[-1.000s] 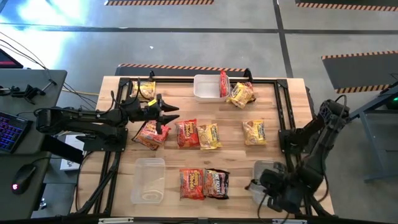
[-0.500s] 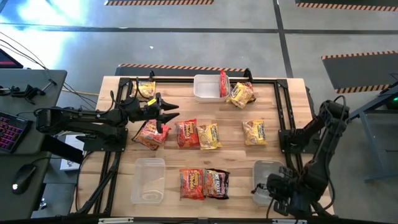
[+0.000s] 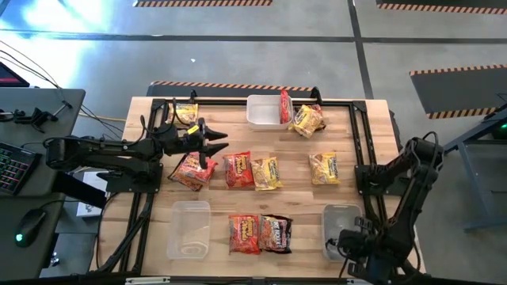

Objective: Sort Maruchan noodles
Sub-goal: Put the black noodle pack into the gray bin, then put the yellow noodle pack into the transparent bin

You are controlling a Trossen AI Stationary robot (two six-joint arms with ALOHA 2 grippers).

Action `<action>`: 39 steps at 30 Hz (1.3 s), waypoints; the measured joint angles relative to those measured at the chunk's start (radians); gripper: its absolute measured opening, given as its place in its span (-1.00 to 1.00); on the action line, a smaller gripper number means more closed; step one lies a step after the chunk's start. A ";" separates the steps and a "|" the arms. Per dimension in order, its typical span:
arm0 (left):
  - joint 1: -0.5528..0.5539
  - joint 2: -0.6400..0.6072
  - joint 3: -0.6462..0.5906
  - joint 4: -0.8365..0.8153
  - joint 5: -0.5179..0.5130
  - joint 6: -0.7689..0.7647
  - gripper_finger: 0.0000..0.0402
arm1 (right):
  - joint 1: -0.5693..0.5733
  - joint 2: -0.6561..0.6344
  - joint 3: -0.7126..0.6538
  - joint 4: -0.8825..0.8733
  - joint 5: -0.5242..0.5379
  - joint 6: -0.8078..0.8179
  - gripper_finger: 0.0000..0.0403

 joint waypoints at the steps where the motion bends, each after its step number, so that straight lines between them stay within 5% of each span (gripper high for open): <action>1: 0.000 0.000 0.000 0.000 -0.005 0.000 -0.20 | 0.000 0.008 0.000 0.000 0.000 0.000 -0.58; 21: 0.000 0.000 0.000 0.000 -0.008 -0.008 -0.20 | -0.011 0.067 0.006 -0.009 -0.149 -0.010 0.20; 34: 0.000 0.000 0.000 -0.014 -0.008 -0.009 -0.20 | -0.056 -0.126 0.006 -0.009 -0.119 -0.022 0.24; 39: 0.000 0.000 0.001 -0.036 -0.008 -0.024 -0.20 | -0.108 -0.225 0.006 -0.089 -0.055 -0.062 0.08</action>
